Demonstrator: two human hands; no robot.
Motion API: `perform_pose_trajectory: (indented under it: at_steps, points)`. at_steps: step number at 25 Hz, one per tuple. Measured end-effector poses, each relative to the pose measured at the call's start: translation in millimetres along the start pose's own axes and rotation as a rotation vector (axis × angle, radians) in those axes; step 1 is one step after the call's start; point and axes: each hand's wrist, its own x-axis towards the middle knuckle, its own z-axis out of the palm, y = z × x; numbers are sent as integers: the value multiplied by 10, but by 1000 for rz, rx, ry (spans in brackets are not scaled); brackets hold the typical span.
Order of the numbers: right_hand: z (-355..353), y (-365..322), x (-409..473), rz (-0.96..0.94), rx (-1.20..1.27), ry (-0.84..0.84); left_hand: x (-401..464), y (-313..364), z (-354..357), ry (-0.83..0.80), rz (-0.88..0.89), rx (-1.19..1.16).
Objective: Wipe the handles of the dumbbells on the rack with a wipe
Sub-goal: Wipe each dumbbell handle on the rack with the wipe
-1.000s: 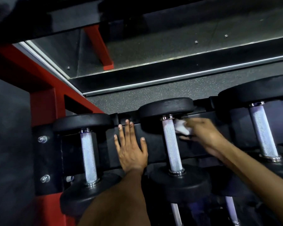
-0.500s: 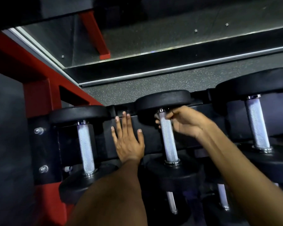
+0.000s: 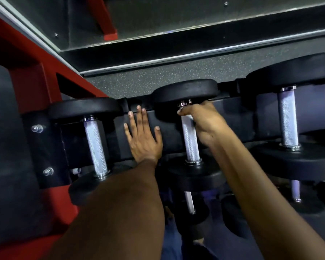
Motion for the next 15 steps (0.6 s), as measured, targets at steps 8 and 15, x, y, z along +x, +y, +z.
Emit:
perform_pose_trajectory:
  at_steps: [8, 15]
  points:
    - [-3, 187, -318, -243, -491, 433, 55, 39, -173, -230, -57, -3]
    - [336, 85, -1051, -343, -612, 232, -395, -213, -1251, -77, -287, -444]
